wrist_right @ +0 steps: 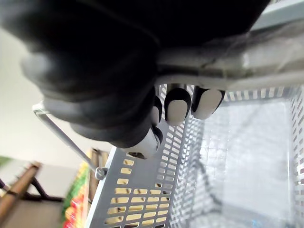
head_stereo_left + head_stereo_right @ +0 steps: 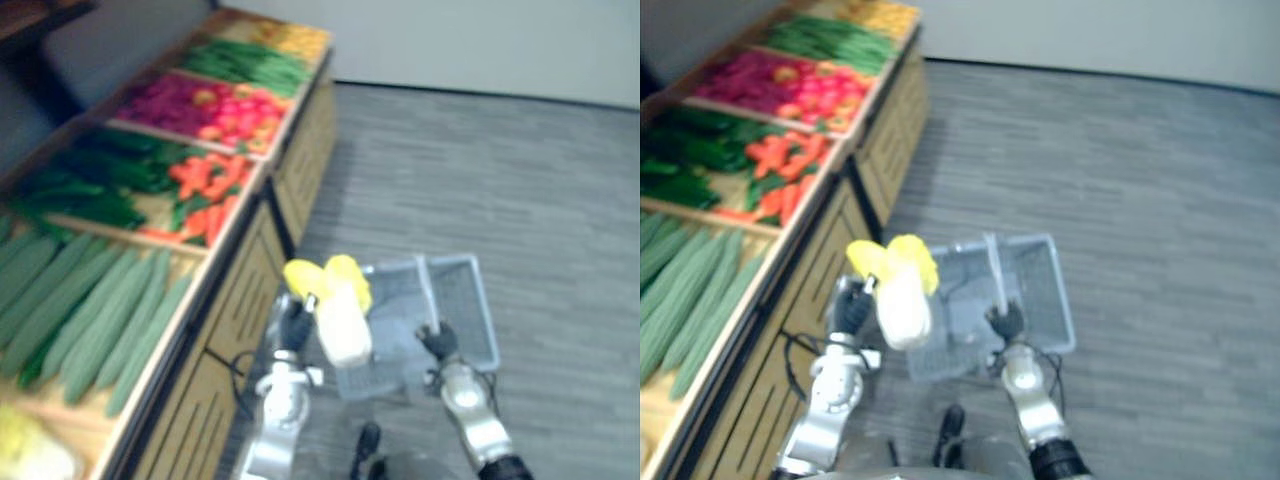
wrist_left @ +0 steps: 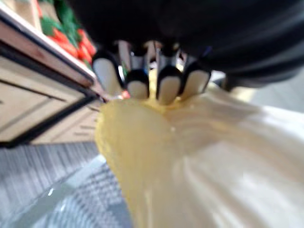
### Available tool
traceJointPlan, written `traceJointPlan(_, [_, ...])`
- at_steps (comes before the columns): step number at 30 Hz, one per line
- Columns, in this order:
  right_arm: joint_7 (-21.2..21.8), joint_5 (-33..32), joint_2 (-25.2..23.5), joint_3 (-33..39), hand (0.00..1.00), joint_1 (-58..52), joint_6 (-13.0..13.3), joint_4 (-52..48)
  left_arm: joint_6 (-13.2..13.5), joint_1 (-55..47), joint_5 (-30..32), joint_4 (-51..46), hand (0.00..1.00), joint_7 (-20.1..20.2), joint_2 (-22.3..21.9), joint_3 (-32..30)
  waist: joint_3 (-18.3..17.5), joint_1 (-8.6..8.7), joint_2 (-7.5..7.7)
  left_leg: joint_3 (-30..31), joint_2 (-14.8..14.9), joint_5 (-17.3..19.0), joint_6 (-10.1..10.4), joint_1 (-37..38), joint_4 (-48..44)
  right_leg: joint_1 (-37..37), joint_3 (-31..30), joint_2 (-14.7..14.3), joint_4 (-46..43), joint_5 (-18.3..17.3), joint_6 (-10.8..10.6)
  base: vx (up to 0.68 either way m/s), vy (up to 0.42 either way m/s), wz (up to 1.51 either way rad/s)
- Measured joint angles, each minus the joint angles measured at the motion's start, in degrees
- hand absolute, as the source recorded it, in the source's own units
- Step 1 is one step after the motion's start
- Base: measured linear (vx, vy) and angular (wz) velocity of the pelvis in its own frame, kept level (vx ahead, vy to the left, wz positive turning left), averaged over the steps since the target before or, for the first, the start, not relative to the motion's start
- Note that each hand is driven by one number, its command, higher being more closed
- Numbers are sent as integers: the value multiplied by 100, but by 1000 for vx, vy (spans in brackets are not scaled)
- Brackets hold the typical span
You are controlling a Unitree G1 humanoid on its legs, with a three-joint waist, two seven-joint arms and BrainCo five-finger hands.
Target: Pick vegetable in the basket
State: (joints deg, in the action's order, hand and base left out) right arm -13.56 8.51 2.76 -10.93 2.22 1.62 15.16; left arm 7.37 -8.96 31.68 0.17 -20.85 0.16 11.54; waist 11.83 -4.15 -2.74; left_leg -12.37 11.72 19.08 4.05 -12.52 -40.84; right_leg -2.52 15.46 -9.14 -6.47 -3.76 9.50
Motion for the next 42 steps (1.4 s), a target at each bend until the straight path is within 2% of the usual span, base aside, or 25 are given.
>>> traceJointPlan(2, [7,-14,17,-40,100,-8,16,-286,0,-12,-2,55,100,5,-5,80,-11,-51,284,-137,-518,-204,-122,-323,1156,226,-333,108,308,-28,-149,245,29,-81])
traceJointPlan(3, [16,-14,70,-91,100,-27,45,-444,-2,-42,-3,58,100,3,-17,154,-61,-83,315,-205,-685,-429,-186,-332,1723,281,-346,147,353,-217,-479,307,28,-108])
traceJointPlan(4, [58,-14,194,-254,100,-84,56,-770,30,-40,-3,50,100,10,-38,222,-75,-217,311,-413,-704,-629,-592,-354,1729,52,-253,281,-384,-613,-356,318,47,-108])
traceJointPlan(5, [86,-13,215,-299,100,-144,76,-797,30,-38,-6,123,100,31,-40,247,-85,-217,293,-471,-741,-703,-695,-298,1638,60,-225,274,-591,-745,-180,341,62,-76])
traceJointPlan(6, [144,-14,171,-322,100,-307,98,-797,20,-24,-6,290,100,114,21,381,-115,-140,325,-459,-847,-821,-770,-92,1755,162,-129,284,-715,-963,-339,361,46,-2])
traceJointPlan(7, [203,-16,63,-337,100,-426,99,-788,27,-23,-6,490,100,145,114,522,-116,-39,485,-346,-978,-1030,-853,241,2159,138,33,450,-1419,-1184,-985,446,24,-1])
traceJointPlan(8, [263,-54,-35,-408,100,-415,106,-791,-14,-13,-4,762,100,161,139,644,-113,-58,591,-345,-1036,-1080,-872,542,2498,-440,52,672,-2802,-998,-1358,399,3,-5])
traceJointPlan(9, [286,-74,-73,-435,100,-426,105,-790,-54,2,-2,899,100,166,141,691,-106,-21,596,-314,-1044,-1125,-893,700,2670,-771,75,833,-3502,-818,-1481,364,-29,14])
traceJointPlan(10, [306,-204,-80,-536,100,-481,93,-786,-106,32,4,1071,100,170,167,783,-99,150,600,-186,-1071,-1122,-876,924,2849,-1103,187,1154,-4194,-1053,-1102,363,-42,61])
traceJointPlan(12, [387,-388,-92,-651,100,-505,96,-832,-135,103,6,1177,100,150,183,906,-103,265,605,20,-1095,-1127,-786,1185,3074,-1272,72,1506,-3875,-1135,-993,410,-65,61])
traceJointPlan(13, [425,-549,-71,-748,100,-537,117,-960,-158,346,8,1372,0,115,203,933,-107,248,611,165,-1092,-1098,-719,1289,3187,-1338,-210,1603,-3224,-1096,-1065,407,-109,57])
traceJointPlan(15, [514,-930,-18,-884,100,-557,198,-1123,-294,820,23,1686,0,92,225,928,-107,333,577,410,-987,-1039,-560,1376,3303,-1380,-665,1584,-2099,-920,-1245,453,-210,65])
traceJointPlan(18, [807,-1441,74,-1429,100,-802,238,-1435,-332,1108,112,1915,0,-51,256,817,-179,415,549,638,-601,-288,-29,1624,2693,-975,-931,1418,-991,104,-1260,469,-296,29])
traceJointPlan(20, [986,-1593,172,-1590,100,-874,246,-1454,-371,1074,114,2007,0,-66,224,712,-280,414,345,632,-227,-149,61,1344,1753,-731,-840,1072,-889,-43,-1091,441,-265,-5])
traceJointPlan(21, [1128,-1633,289,-1634,100,-861,249,-1518,-378,1097,115,2001,0,-80,163,502,-253,366,222,664,177,-197,78,639,30,-311,-798,802,-551,-56,-1041,467,-266,-17])
traceJointPlan(23, [1138,-1618,437,-1535,100,-874,247,-1466,-386,1077,116,1955,0,-101,12,292,-224,261,186,471,414,-177,135,236,-1075,289,-801,689,-137,-53,-1015,531,-195,-11])
traceJointPlan(27, [1111,-1472,544,-788,100,-861,245,-1166,-345,914,107,1281,0,-177,-200,-6,-233,176,144,-758,387,-217,100,-281,-251,959,-406,984,332,-192,-989,412,-33,28])
traceJointPlan(28, [1100,-1341,525,-694,100,-864,243,-1111,-297,918,131,1133,0,-175,-272,96,-244,186,116,-1695,405,-727,-111,-326,424,1098,-120,1075,377,-351,-1149,354,64,90])
traceJointPlan(29, [1017,-1283,356,-251,100,-874,239,-925,-248,893,242,944,0,-143,-269,145,-259,225,47,-2792,468,-1350,-724,-257,881,1247,255,1110,310,-624,-1274,363,73,125])
traceJointPlan(32, [734,-1046,277,707,100,-838,175,-506,-148,739,336,414,0,-82,-268,178,-316,243,199,-3650,-230,-896,-1294,75,1660,1356,1461,1570,-514,-1272,-1614,417,104,217])
traceJointPlan(33, [645,-988,303,952,100,-844,122,-340,-177,624,335,321,0,-88,-268,20,-335,243,144,-3396,-434,-728,-1363,162,1937,1312,1623,1665,-968,-1376,-1649,370,113,218])
traceJointPlan(35, [365,-853,262,1877,100,-918,-64,252,-324,249,317,222,0,-157,-106,-667,-338,287,256,-2450,-1241,-736,-1400,641,2654,628,1464,2519,-3860,-1214,-1528,394,79,226])
traceJointPlan(37, [130,-854,224,2431,100,-944,-187,797,-427,-69,286,182,0,-221,135,-936,-336,415,229,-1617,-1469,-733,-1401,922,2728,224,622,2421,-4658,-1336,-1334,413,-60,219])
traceJointPlan(39, [-103,-858,241,2934,100,-1082,-212,1301,-416,-363,219,33,0,-345,236,-1000,-356,442,117,-621,-1498,-824,-1258,1095,2886,-314,-31,2150,-4024,-1482,-1084,440,-177,245])
traceJointPlan(42, [-256,-885,246,3344,100,-1168,-199,1716,-390,-372,203,65,0,-360,236,-1025,-356,522,25,384,-1440,-999,-1027,1095,3129,-804,-1237,1743,-2516,-1414,-1191,291,-219,185])
